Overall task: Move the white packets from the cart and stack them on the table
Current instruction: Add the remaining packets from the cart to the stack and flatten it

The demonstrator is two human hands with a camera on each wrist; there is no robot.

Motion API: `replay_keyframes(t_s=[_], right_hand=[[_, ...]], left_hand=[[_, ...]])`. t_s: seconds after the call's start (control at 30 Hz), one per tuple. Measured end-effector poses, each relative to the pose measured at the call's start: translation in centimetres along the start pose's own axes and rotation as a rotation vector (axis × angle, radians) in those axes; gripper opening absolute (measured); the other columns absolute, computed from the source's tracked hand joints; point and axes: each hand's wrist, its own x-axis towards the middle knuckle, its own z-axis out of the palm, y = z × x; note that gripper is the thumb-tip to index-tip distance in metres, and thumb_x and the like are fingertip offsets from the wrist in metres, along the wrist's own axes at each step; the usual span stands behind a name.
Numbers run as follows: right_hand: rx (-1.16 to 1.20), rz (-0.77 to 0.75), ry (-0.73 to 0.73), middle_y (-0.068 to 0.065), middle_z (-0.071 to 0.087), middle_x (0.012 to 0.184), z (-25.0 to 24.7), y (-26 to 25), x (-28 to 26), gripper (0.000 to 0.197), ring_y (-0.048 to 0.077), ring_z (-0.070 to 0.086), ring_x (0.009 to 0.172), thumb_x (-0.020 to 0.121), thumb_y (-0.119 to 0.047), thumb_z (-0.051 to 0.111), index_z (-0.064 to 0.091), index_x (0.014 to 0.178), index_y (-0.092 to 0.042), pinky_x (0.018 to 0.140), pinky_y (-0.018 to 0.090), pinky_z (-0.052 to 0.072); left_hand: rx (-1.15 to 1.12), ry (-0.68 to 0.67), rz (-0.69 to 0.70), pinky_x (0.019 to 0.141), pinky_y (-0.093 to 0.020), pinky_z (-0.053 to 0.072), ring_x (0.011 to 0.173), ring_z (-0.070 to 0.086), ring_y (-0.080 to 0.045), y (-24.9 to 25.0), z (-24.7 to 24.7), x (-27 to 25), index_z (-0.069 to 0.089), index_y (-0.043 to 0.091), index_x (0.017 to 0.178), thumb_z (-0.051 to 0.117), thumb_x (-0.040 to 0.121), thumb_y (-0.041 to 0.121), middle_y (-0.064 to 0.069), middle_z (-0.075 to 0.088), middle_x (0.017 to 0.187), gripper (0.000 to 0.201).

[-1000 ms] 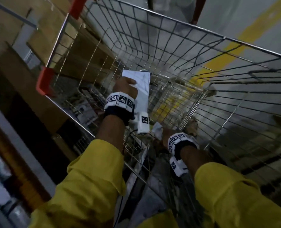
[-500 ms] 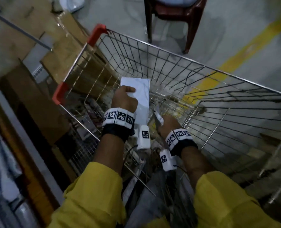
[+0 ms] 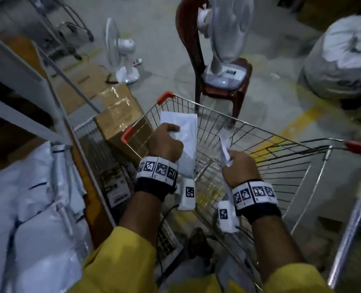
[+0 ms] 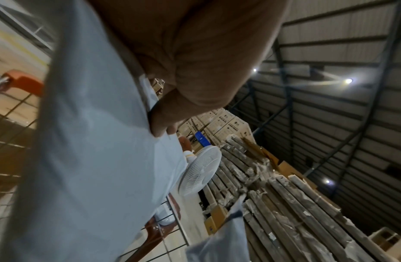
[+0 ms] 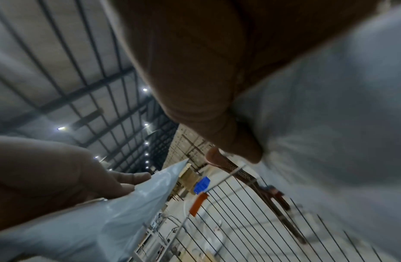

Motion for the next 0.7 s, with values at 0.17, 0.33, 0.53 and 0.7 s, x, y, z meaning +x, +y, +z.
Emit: replay_keyframes(t_s=[0.17,0.33,0.53,0.7], right_hand=[[-0.066,-0.181,0.158,0.014,0.066,0.125,-4.2,-2.5,-4.9,0.053,0.037,0.061,0.111,0.081,0.000,0.055,0.065,0.131,-0.013,0.095,0.039,0.051],[-0.126,-0.330,0.204,0.010,0.060,0.132,-6.0,-3.5,-9.1,0.059,0.042,0.053,0.115,0.076,-0.012,0.037,0.062,0.129,-0.017,0.099,0.048,0.048],[0.136,-0.534,0.053,0.012,0.043,0.152,-7.5,-3.8,-15.1,0.064,0.026,0.038,0.141,0.090,0.009,0.037,0.040,0.151,-0.010,0.114,0.027,0.026],[0.165,-0.607,-0.044,0.006,0.041,0.156,-7.6,-4.3,-20.7,0.065,0.021,0.038,0.143,0.091,0.008,0.037,0.038,0.153,-0.013,0.117,0.026,0.027]], left_hand=[[-0.132,0.055,0.041,0.084,-0.025,0.048,0.106,0.060,-0.021,1.4,-1.9,-5.2,0.065,0.028,0.115,0.061,0.085,0.000,0.000,0.064,0.118,0.042],[-0.184,0.195,0.113,0.089,-0.022,0.041,0.112,0.057,-0.020,1.3,-4.4,-11.4,0.064,0.025,0.120,0.061,0.088,0.004,-0.001,0.061,0.125,0.039],[-0.285,0.357,0.149,0.109,-0.032,0.044,0.121,0.056,-0.017,0.0,-7.4,-20.4,0.066,0.024,0.124,0.059,0.086,0.004,0.001,0.062,0.131,0.044],[-0.321,0.495,0.157,0.105,-0.021,0.038,0.126,0.052,-0.012,-2.6,-9.8,-28.0,0.065,0.021,0.127,0.058,0.089,0.002,0.004,0.060,0.134,0.043]])
